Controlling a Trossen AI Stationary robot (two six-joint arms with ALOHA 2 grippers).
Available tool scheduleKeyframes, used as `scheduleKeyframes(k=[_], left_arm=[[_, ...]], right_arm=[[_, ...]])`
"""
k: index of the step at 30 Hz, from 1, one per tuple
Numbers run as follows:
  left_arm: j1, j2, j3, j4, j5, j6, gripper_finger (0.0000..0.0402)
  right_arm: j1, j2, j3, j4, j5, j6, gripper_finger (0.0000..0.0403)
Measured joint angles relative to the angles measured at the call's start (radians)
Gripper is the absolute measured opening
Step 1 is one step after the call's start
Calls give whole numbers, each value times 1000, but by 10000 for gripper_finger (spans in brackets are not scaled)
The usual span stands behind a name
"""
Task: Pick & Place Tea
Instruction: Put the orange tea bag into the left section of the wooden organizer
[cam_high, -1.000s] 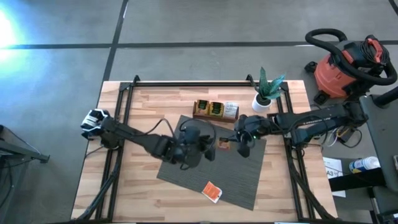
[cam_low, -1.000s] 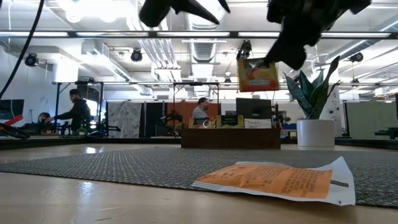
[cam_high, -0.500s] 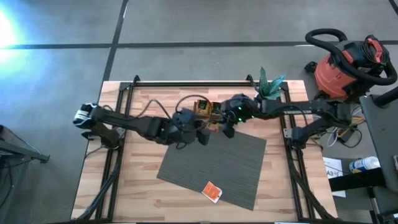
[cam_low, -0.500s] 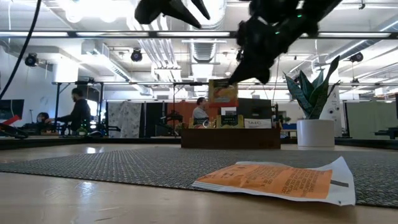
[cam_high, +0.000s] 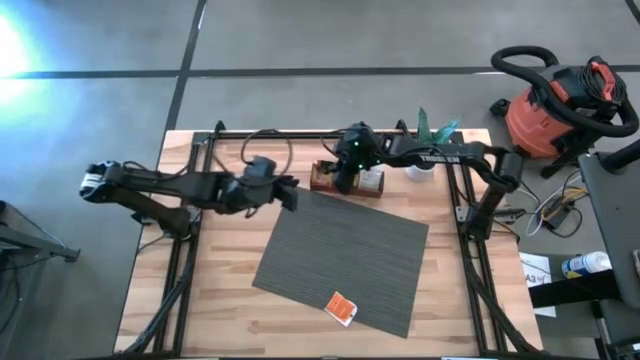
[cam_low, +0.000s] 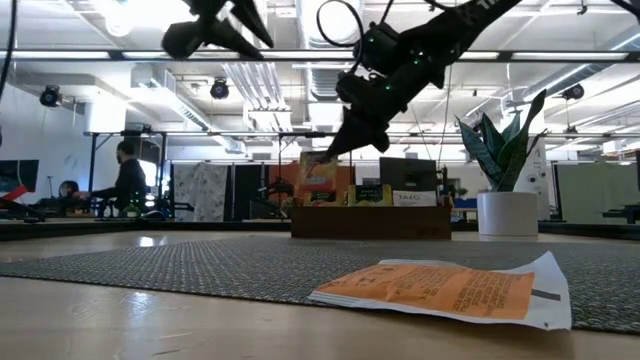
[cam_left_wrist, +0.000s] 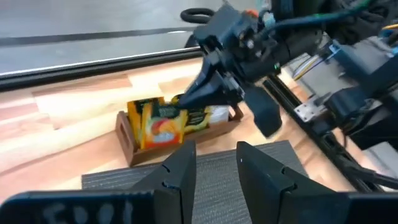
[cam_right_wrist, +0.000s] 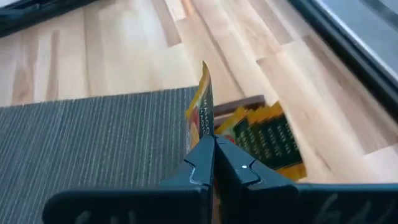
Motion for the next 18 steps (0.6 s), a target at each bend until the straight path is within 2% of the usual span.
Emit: scheduleKeyframes(k=[9, 18], left_arm=[[34, -220, -254, 159, -4, -6, 110], [59, -319, -336, 191, -5, -3, 110]], right_arm=[[-37, 46, 14, -8, 1, -10, 9], [-37, 125, 12, 27, 2, -17, 9]])
